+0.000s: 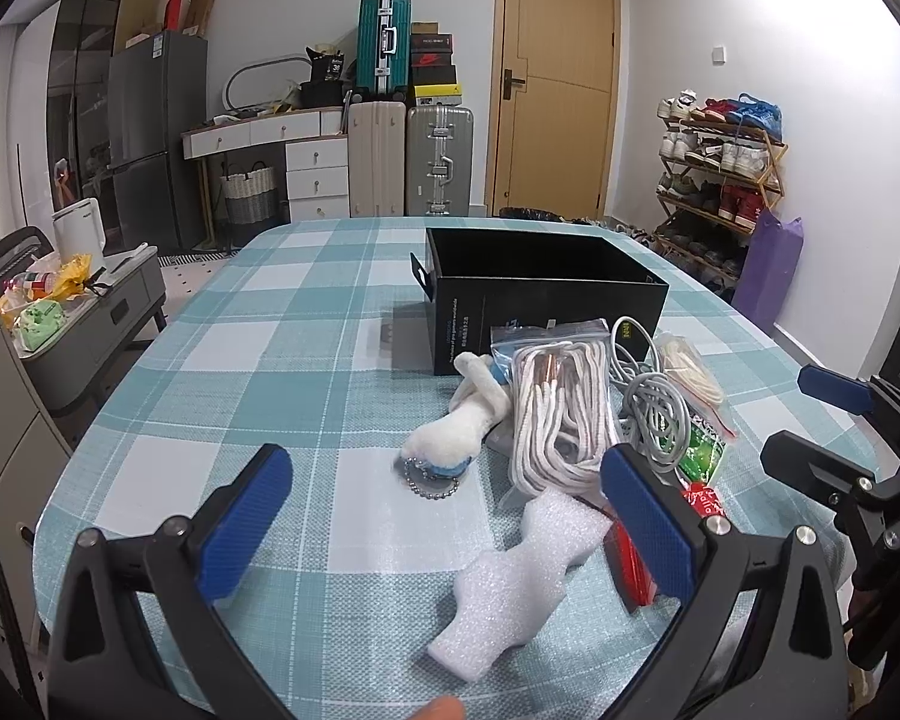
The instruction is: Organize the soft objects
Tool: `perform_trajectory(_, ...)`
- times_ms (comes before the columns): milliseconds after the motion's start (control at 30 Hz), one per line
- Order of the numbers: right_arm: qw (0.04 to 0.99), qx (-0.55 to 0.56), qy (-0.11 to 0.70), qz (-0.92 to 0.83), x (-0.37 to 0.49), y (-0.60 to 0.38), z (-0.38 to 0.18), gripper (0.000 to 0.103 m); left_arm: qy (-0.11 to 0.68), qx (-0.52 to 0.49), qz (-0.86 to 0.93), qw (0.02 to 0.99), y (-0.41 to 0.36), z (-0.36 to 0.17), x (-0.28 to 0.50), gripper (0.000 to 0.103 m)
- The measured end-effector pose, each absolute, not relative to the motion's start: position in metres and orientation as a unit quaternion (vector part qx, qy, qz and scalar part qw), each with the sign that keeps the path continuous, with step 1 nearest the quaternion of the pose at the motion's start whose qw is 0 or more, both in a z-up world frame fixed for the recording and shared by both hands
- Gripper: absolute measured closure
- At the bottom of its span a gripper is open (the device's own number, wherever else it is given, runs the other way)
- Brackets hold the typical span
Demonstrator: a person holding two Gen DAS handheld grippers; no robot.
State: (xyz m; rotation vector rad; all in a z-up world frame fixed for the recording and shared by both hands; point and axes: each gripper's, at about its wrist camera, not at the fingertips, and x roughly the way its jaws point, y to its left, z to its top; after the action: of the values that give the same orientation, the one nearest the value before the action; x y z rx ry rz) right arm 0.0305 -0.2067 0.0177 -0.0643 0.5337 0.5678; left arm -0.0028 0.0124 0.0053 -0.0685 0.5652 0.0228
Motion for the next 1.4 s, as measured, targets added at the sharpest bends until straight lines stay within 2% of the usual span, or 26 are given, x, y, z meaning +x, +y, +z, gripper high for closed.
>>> perform_trajectory(933,0.918,-0.044,0.273,0.283,0.027,-0.191,0.016,0.0,0.274,-0.027,0.019,0.961,0.02,0.007,-0.01,0.0)
perform_trajectory(1400,0.899,-0.043,0.321,0.295,0.028,-0.179,0.002,0.0,0.299,-0.026,-0.004,0.954,0.02,-0.008,-0.007,0.0)
